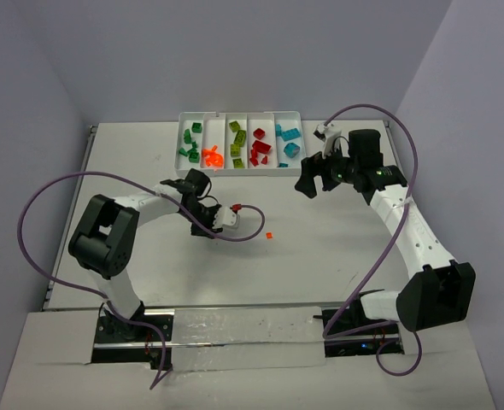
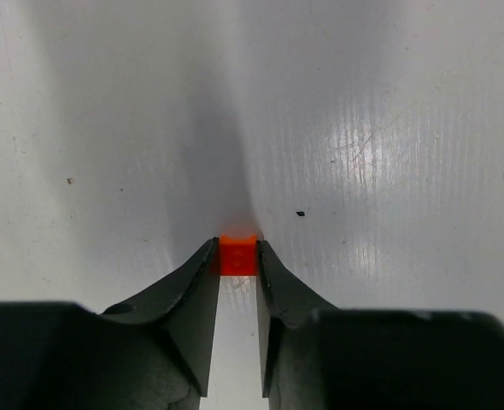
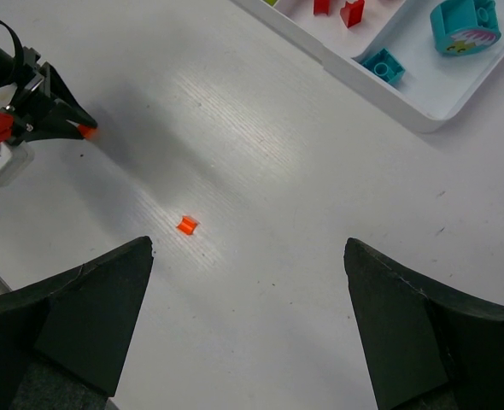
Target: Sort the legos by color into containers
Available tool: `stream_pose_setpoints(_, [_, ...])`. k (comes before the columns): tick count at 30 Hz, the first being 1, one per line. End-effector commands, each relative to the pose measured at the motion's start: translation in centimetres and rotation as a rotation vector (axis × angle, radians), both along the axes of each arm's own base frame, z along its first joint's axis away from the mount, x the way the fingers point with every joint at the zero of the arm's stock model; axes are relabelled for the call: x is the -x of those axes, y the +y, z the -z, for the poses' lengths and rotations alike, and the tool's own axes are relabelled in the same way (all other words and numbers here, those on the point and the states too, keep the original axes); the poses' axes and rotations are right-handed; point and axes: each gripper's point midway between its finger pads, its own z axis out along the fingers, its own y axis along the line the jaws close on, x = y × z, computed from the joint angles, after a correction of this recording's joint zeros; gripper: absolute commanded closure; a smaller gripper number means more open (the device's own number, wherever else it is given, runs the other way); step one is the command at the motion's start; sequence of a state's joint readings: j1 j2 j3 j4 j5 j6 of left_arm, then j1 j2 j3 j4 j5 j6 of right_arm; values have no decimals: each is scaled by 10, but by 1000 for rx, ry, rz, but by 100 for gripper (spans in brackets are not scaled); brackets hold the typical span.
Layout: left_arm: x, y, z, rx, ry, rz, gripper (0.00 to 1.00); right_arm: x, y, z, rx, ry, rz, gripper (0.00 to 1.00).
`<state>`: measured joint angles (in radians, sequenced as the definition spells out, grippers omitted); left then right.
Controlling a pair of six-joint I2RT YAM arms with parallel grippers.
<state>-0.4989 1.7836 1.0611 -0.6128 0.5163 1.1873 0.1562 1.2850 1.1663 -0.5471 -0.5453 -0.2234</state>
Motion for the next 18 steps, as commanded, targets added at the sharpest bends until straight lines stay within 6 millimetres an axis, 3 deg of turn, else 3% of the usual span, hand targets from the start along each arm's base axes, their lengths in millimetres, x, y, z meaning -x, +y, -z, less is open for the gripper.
stream_pose_setpoints(1, [7, 7, 16, -58, 22, 39, 72, 1, -1, -7, -5, -35, -10, 0])
stream_pose_setpoints(6, [15, 5, 3, -44, 57, 13, 89, 2, -2, 1, 0, -17, -12, 0])
stream_pose_setpoints(8, [8, 2, -12, -17, 72, -46, 98, 2, -2, 4, 2, -14, -12, 0])
stream_pose_setpoints(10, [-4, -1, -28, 23, 81, -119, 100, 3, -1, 6, -3, -9, -13, 0])
stream_pose_setpoints(13, [-56, -12, -79, 161, 48, -298, 100, 5, 0, 10, -13, 6, -14, 0])
stream_pose_setpoints(15, [-113, -12, -119, 268, -19, -499, 100, 5, 0, 13, -15, 13, -11, 0])
stream_pose_setpoints(18, [-183, 4, -140, 340, -98, -749, 100, 7, 0, 15, -17, 19, -7, 0])
